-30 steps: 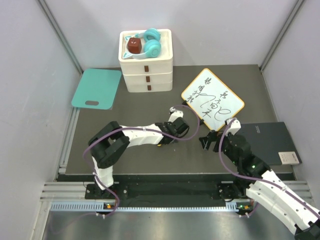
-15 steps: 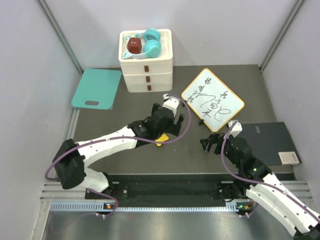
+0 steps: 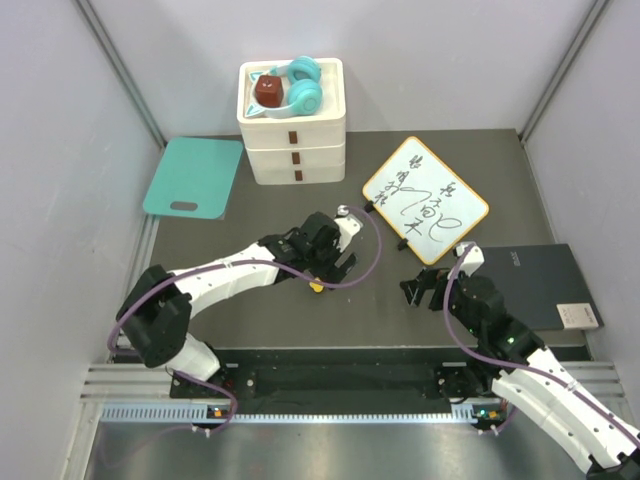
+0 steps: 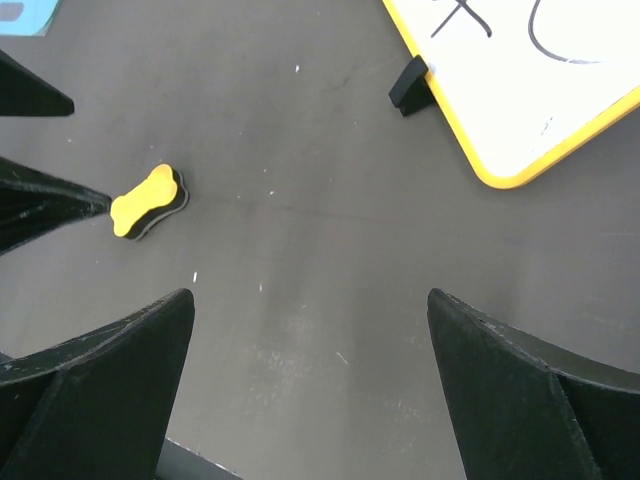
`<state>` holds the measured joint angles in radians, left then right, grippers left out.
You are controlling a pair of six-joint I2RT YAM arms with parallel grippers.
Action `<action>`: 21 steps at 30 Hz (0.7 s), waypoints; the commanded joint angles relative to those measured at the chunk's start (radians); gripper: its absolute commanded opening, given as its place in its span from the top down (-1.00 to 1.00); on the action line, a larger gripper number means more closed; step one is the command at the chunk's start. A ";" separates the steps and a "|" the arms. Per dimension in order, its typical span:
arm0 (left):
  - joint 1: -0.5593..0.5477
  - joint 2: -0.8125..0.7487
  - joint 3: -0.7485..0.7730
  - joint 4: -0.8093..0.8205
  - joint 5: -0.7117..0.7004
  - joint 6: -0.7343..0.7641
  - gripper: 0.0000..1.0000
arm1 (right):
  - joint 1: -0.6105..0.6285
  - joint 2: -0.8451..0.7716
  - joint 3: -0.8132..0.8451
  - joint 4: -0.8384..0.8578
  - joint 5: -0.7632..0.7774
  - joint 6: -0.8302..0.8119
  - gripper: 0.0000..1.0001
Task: Erase the whiteboard
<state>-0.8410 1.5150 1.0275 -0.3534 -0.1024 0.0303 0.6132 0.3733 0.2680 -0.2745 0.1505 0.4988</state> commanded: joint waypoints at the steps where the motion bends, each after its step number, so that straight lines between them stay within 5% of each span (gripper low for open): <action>1: 0.005 0.025 -0.020 0.005 0.096 0.026 -0.96 | 0.007 -0.005 0.014 0.006 -0.014 0.003 -0.98; 8: 0.006 0.122 0.005 -0.032 0.162 0.017 -0.79 | 0.008 0.016 0.023 -0.005 0.007 0.006 -0.98; 21: 0.014 0.177 -0.006 0.004 0.064 0.008 -0.67 | 0.008 0.035 0.048 -0.025 0.001 -0.008 -0.98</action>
<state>-0.8371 1.6646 1.0134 -0.3756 -0.0055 0.0376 0.6132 0.4091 0.2691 -0.3058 0.1516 0.4984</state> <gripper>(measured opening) 0.859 0.990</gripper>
